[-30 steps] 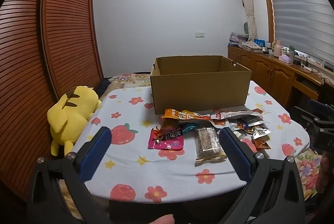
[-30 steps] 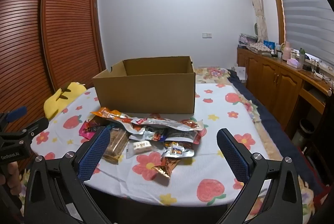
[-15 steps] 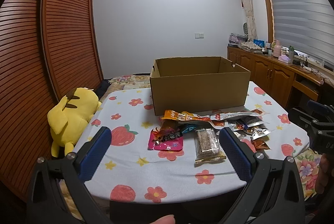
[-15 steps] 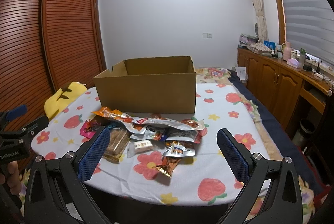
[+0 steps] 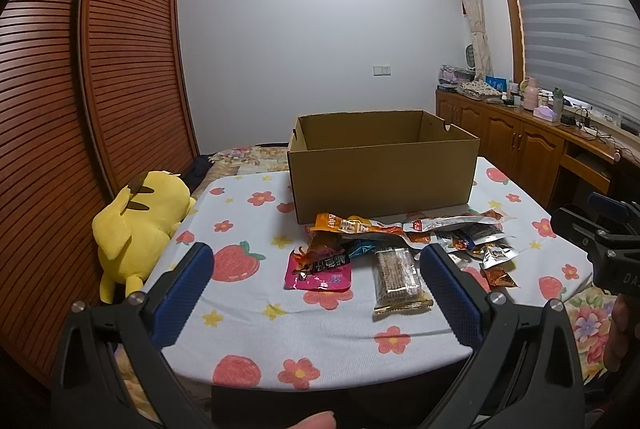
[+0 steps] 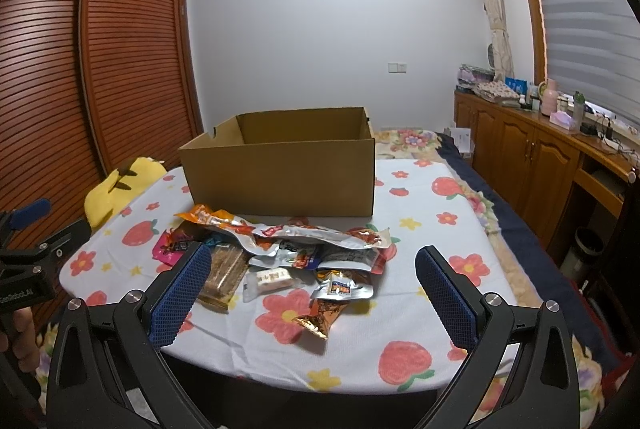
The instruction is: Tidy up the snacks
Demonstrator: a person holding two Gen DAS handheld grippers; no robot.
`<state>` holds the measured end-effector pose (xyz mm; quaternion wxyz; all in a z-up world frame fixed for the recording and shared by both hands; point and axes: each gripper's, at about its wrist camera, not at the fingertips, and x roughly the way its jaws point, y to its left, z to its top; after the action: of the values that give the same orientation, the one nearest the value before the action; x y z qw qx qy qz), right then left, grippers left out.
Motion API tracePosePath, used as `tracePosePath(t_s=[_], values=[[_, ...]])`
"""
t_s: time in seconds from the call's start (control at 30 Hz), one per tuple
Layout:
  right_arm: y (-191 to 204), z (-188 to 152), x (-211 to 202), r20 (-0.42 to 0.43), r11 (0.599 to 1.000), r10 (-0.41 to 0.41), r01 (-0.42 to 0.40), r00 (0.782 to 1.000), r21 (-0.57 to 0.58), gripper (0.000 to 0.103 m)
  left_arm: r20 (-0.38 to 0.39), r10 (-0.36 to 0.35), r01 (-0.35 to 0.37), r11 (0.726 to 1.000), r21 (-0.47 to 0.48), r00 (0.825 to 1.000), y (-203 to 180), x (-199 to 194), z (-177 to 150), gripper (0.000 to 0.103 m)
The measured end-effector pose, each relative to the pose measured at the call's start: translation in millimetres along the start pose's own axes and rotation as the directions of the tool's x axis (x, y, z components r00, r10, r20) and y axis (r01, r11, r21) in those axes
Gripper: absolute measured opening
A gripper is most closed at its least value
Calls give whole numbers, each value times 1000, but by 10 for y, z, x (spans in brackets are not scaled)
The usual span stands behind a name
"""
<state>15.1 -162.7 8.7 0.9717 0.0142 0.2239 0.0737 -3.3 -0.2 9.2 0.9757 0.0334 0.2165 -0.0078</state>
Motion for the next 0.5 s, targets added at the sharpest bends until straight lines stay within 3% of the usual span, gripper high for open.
tracePosePath(t_s=[0.5], values=[[6,-5,-5,1,1000,0,0,1000,-1,103,3,1,-1,1000,4,1000,-1,-11,32,103]])
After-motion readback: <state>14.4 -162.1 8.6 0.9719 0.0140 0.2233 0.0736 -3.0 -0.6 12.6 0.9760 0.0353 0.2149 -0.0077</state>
